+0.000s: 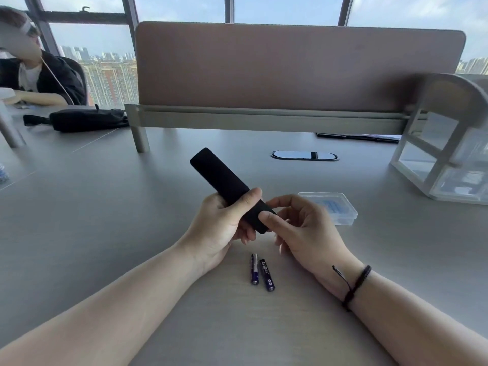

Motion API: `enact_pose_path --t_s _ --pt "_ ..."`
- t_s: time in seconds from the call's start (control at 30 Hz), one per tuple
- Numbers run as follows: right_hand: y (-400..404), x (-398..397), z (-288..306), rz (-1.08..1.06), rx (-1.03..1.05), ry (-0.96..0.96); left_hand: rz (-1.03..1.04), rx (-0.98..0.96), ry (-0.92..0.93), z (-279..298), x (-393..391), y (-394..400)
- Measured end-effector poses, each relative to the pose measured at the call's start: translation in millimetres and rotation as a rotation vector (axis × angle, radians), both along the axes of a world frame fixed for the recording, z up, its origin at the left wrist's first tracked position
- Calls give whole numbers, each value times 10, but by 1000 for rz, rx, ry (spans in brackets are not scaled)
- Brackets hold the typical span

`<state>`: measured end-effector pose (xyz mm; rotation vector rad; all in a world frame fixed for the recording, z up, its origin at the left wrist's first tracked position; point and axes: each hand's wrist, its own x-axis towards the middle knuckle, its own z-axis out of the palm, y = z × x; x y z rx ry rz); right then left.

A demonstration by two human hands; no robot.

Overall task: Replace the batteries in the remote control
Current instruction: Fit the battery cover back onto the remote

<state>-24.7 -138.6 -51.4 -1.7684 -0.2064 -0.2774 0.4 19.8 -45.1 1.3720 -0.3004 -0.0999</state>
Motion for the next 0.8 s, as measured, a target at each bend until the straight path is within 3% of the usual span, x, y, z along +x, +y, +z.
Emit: enact_pose_path --t_s 0.47,0.8 --pt "-21 12 -1 4 78 36 -77 4 -2 -16 17 13" --pt "-43 -39 71 147 150 120 -59 -29 44 20 -2 25"
